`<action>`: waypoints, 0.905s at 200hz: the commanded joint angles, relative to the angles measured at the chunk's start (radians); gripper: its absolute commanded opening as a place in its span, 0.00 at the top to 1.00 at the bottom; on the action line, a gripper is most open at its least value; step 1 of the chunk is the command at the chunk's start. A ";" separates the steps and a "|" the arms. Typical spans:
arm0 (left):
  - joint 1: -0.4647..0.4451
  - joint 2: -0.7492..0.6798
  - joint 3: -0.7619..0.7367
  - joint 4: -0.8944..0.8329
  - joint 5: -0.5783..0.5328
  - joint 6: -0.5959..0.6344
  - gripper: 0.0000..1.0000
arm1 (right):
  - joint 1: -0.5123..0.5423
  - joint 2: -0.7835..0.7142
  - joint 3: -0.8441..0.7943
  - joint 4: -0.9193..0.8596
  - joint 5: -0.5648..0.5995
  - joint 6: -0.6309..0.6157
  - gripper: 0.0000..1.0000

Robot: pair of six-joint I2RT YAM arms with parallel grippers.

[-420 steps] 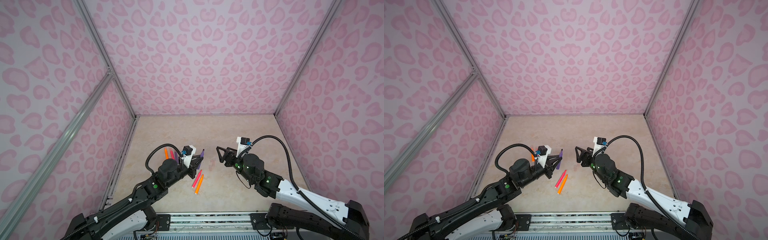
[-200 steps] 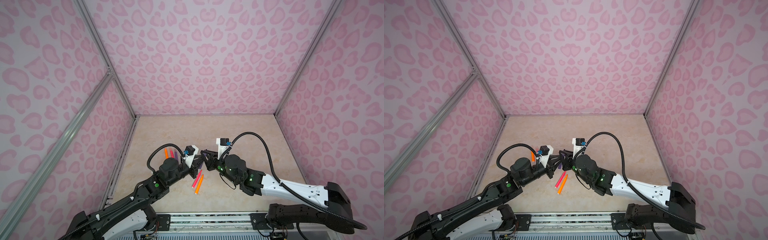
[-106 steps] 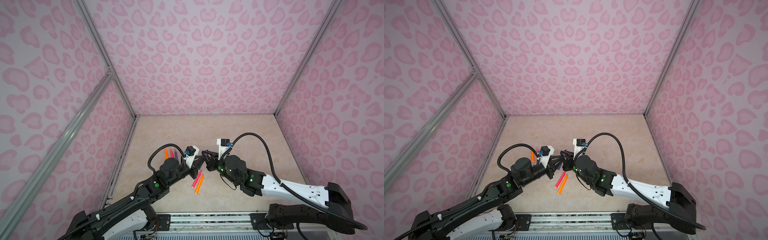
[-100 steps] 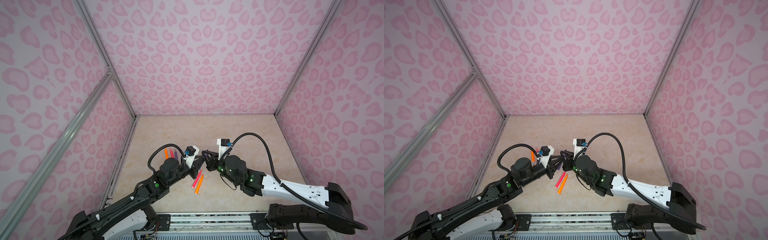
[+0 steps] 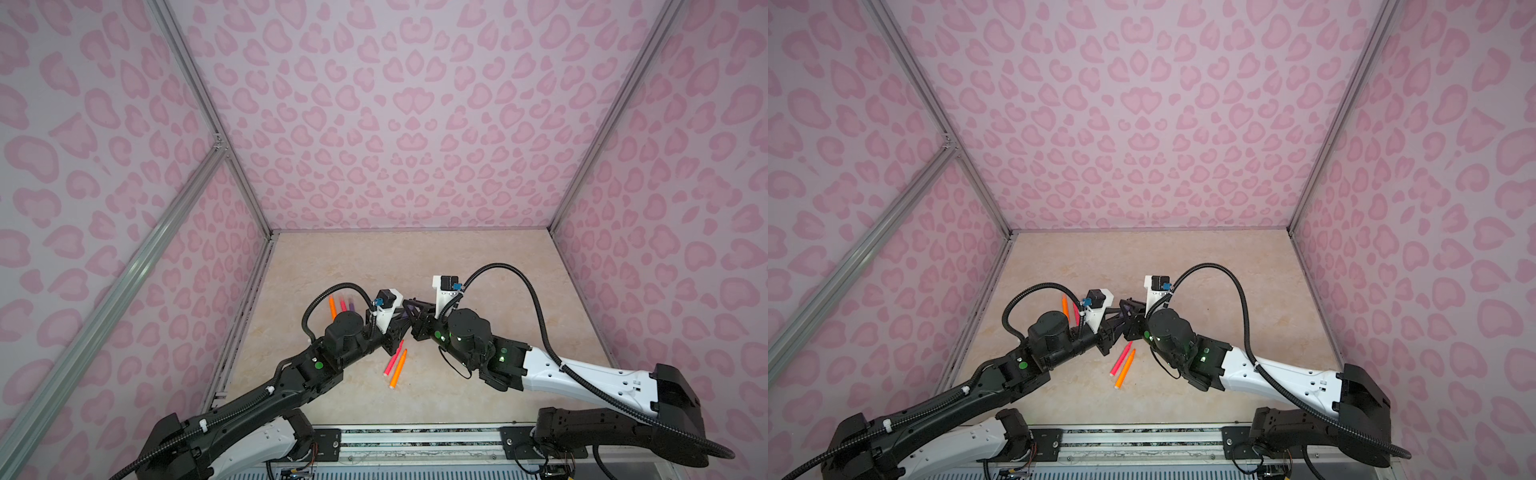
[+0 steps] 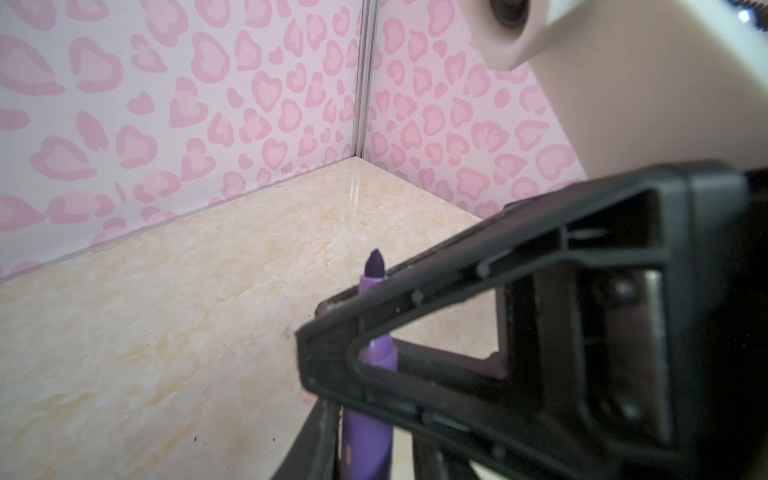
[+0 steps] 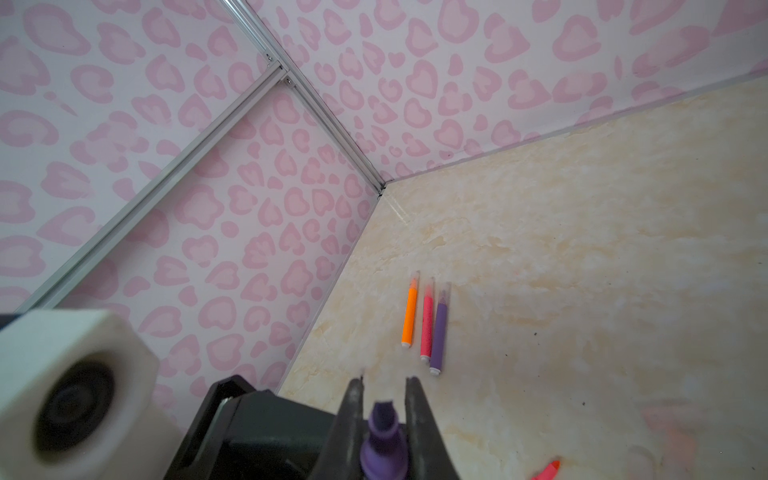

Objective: Insert the pens into the pen caps
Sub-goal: 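Move the right gripper down to the pale pink caps and close on one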

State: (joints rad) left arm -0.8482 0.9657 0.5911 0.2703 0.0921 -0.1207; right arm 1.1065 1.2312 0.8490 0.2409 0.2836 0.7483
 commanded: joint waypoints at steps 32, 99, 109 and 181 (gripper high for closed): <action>0.001 -0.010 0.005 0.033 -0.012 0.000 0.78 | 0.009 0.005 -0.007 0.002 0.006 -0.011 0.93; 0.001 -0.013 0.001 0.035 -0.114 -0.033 0.97 | 0.012 0.003 0.001 -0.027 0.028 -0.025 0.69; 0.001 -0.014 -0.004 0.035 -0.189 -0.052 0.97 | 0.012 -0.002 0.002 -0.037 0.044 -0.028 0.59; 0.150 -0.038 -0.062 -0.070 -0.634 -0.300 0.97 | -0.004 -0.110 -0.130 -0.086 0.286 0.005 0.47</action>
State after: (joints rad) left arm -0.7444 0.9348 0.5293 0.2512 -0.3683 -0.2993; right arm 1.1164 1.1542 0.7670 0.1692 0.4480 0.7238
